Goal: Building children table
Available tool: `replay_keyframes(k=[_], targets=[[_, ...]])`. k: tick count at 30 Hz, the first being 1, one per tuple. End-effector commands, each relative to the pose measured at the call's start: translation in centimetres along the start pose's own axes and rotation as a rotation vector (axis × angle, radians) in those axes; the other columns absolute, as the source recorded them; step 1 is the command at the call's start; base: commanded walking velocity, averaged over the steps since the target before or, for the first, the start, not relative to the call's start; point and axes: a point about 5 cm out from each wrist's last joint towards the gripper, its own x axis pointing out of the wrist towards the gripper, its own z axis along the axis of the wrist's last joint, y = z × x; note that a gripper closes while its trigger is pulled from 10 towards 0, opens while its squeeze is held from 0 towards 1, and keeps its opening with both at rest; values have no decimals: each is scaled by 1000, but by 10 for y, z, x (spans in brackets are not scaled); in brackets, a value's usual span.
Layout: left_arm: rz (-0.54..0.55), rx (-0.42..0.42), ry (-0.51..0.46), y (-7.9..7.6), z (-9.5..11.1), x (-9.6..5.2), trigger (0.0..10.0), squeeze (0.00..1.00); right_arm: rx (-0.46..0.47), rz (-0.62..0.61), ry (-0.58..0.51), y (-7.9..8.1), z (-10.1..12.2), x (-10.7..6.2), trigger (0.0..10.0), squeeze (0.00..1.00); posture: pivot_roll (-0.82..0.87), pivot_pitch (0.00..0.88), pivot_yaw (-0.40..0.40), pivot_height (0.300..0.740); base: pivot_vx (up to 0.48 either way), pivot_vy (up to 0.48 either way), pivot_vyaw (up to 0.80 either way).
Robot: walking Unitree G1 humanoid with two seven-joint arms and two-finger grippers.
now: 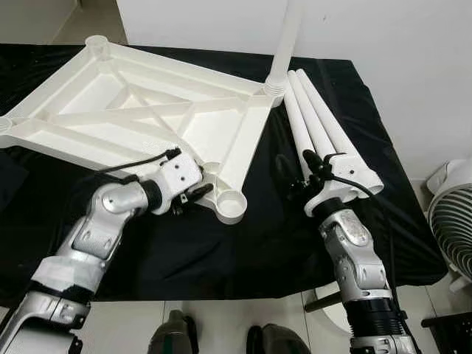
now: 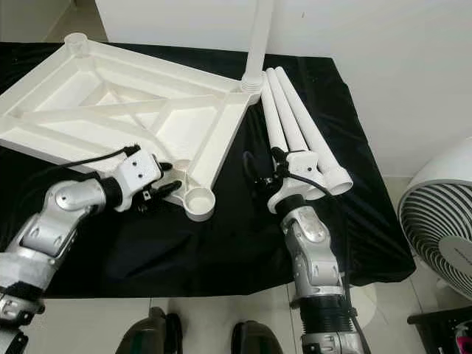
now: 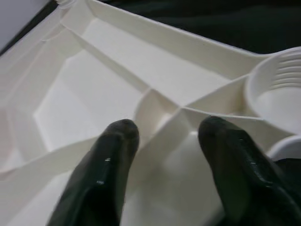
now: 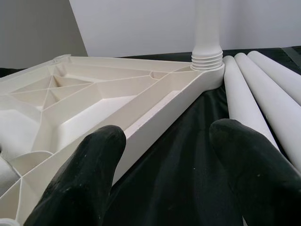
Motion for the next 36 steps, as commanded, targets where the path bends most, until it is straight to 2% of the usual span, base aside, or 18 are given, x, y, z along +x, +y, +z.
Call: replay_keyframes(k=[1,2,3,6,9,15,17,19,23,25,30,36], targets=[[18,24,26,2,-5,1,10000,1000,0,9,-8,1,1,-3,10000,0,-58,66,13,740,0,0,0],[20,19,25,3,-5,0,10000,1000,1,10,-8,1,1,-3,10000,0,-58,66,13,740,0,0,0],[26,15,17,7,-3,0,10000,0,4,14,-8,2,1,-3,10000,0,-58,64,15,740,0,0,0],[31,25,14,12,-2,-1,10000,0,7,20,-7,2,0,-4,10000,0,-58,60,16,740,0,0,0],[-9,66,71,17,-12,-1,10000,0,6,35,1,4,-1,-6,10000,0,-58,53,19,740,0,0,0],[-38,50,135,23,-22,2,10000,0,1,41,2,4,-1,-5,10000,0,-60,46,23,740,0,0,0],[-58,84,166,24,-27,4,10000,0,0,41,2,4,-1,-5,10000,0,-61,46,25,740,0,0,0],[-80,90,187,25,-31,8,10000,0,0,41,2,4,0,-5,10000,0,-63,43,28,740,0,0,0],[-102,51,212,26,-34,13,10000,0,-2,41,3,5,-1,-5,10000,0,-68,42,37,740,0,0,0],[-104,55,221,28,-34,20,10000,0,-1,41,3,5,-1,-5,10000,0,-67,41,38,740,0,0,0],[-129,74,246,30,-35,25,10000,0,1,39,2,6,-1,-5,10000,0,-68,42,46,740,0,0,0],[-140,48,292,35,-34,39,10000,0,4,37,4,10,-3,-7,10000,0,-77,61,55,740,0,0,0]])
